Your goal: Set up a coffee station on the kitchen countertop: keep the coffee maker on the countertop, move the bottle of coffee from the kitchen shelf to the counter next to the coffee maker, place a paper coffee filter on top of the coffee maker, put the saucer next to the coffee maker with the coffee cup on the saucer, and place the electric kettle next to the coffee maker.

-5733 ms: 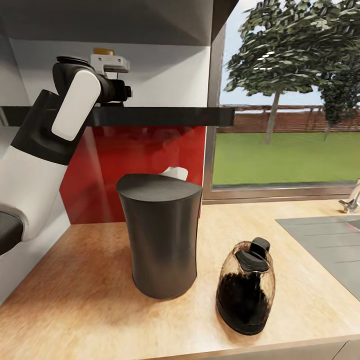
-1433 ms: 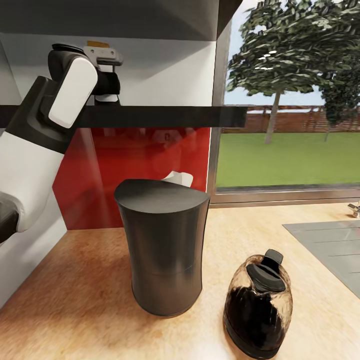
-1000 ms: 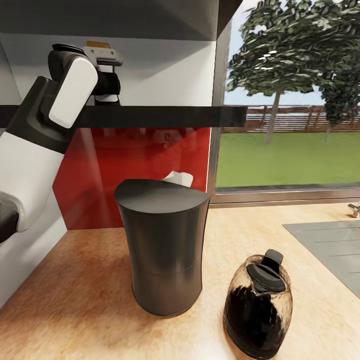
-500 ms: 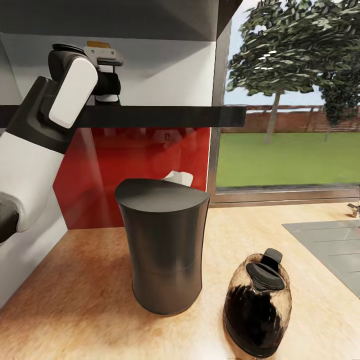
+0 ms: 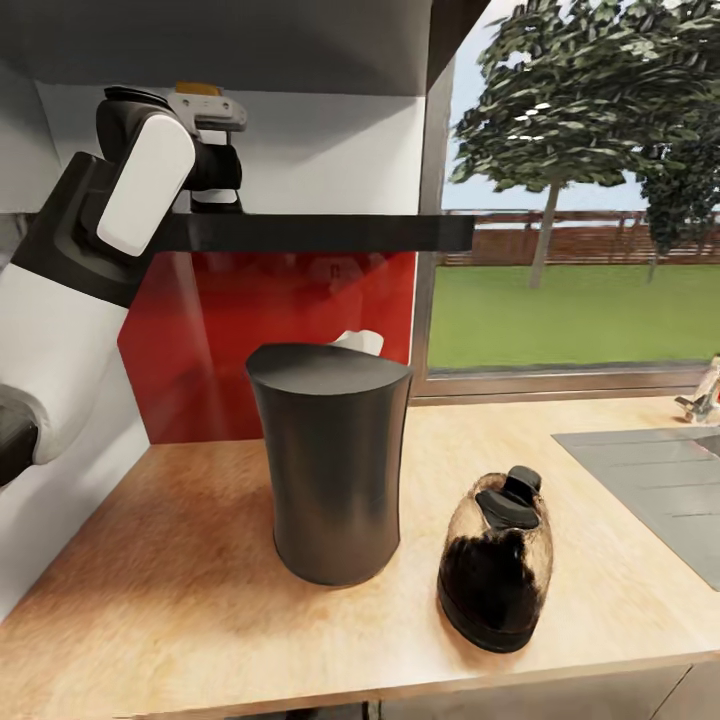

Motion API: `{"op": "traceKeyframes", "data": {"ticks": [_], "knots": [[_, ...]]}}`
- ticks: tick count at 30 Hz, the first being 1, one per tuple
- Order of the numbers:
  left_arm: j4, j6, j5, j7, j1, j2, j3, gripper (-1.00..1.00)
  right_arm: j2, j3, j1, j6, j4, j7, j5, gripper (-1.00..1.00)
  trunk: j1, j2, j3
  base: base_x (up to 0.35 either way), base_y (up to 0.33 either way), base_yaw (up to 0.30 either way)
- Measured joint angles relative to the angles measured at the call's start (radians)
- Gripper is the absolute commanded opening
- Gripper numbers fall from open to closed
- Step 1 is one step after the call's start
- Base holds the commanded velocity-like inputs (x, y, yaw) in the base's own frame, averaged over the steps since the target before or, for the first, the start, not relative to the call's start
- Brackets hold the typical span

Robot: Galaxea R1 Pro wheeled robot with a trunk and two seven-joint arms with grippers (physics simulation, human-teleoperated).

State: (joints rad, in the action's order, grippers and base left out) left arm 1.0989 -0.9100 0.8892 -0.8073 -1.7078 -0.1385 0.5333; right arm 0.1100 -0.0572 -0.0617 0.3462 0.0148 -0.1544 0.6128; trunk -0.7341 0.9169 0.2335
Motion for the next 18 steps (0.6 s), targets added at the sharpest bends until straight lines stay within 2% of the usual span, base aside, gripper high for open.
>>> {"op": "traceKeyframes", "data": {"ticks": [12, 18], "knots": [[0.006, 0.000, 0.002, 0.000, 0.000, 0.000, 0.000, -1.00, 0.008, -0.007, -0.001, 0.003, -0.012, 0.004, -0.011, 1.00, 0.000, 0.000, 0.000, -0.326, 0.000, 0.000], [0.007, 0.000, 0.001, 0.000, 0.000, 0.000, 0.000, -1.00, 0.018, -0.009, -0.002, 0.005, -0.044, 0.000, -0.015, 1.00, 0.000, 0.000, 0.000, -0.138, 0.000, 0.000]]}}
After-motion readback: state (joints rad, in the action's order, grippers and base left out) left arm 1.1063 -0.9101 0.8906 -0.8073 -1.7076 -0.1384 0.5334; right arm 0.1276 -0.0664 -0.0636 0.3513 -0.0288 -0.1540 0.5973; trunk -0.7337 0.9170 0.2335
